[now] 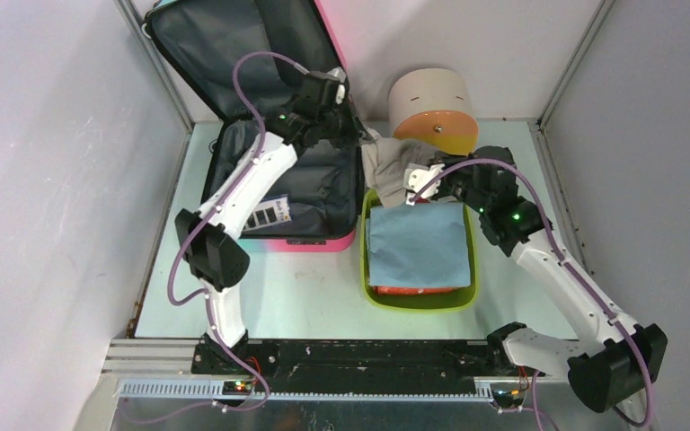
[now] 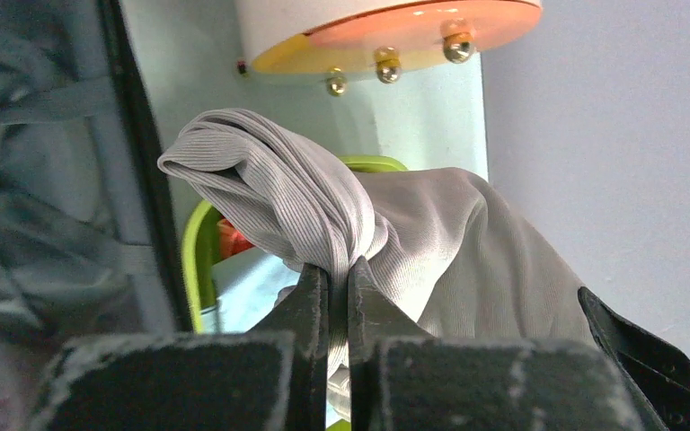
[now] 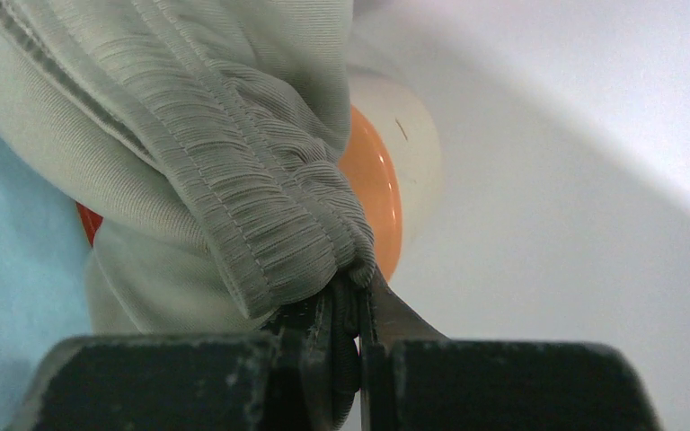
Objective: Open, take out, and arrange the luggage
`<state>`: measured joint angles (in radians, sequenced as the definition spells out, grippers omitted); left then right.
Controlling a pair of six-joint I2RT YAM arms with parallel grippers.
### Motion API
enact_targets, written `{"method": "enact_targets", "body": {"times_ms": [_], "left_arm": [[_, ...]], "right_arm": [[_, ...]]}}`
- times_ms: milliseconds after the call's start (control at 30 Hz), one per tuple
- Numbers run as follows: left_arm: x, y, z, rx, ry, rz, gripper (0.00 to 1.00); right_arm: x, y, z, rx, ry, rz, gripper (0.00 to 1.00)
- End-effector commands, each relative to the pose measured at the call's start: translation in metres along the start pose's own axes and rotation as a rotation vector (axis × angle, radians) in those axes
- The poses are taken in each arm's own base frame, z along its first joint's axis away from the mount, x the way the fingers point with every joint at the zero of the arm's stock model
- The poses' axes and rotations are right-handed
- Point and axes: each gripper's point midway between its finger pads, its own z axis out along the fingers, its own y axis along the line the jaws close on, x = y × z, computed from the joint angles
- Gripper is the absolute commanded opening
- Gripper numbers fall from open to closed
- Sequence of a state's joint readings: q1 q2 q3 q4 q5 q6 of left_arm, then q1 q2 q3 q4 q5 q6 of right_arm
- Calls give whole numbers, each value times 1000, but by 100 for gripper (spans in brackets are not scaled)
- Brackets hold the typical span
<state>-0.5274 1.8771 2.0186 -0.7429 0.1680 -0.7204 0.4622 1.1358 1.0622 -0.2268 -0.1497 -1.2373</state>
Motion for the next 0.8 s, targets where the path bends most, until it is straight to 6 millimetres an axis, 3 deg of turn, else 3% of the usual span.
{"method": "enact_targets", "body": {"times_ms": [0,100,133,167,200,233,267,300,400,600,767], "left_arm": [[-8,-39,0,78,-36,-15,0],[4,-39,5,70,-10,-11,0],[11,-39,7,68,4,-6,0],[15,-39,8,69,10,-2,0],[24,-35,9,60,29,3,0],[27,-39,8,71,27,10,0],[38,-29,14,52,52,7,0],[42,-31,13,63,54,9,0],[68,-11,24,33,113,-7,0],[91,2,29,14,168,6,0],[104,19,32,-40,219,44,0]], "right_arm": [[15,-13,-26,34,55,-24,0],[19,7,-39,0,68,24,0],[23,25,-40,-43,78,53,0],[21,26,-50,-29,80,61,0],[23,43,-52,-60,88,88,0],[22,45,-61,-48,93,93,0],[24,63,-62,-83,101,110,0],[24,65,-69,-72,108,115,0],[27,97,-76,-129,126,139,0],[19,109,-81,-140,78,166,0],[9,149,-81,-278,70,200,0]]}}
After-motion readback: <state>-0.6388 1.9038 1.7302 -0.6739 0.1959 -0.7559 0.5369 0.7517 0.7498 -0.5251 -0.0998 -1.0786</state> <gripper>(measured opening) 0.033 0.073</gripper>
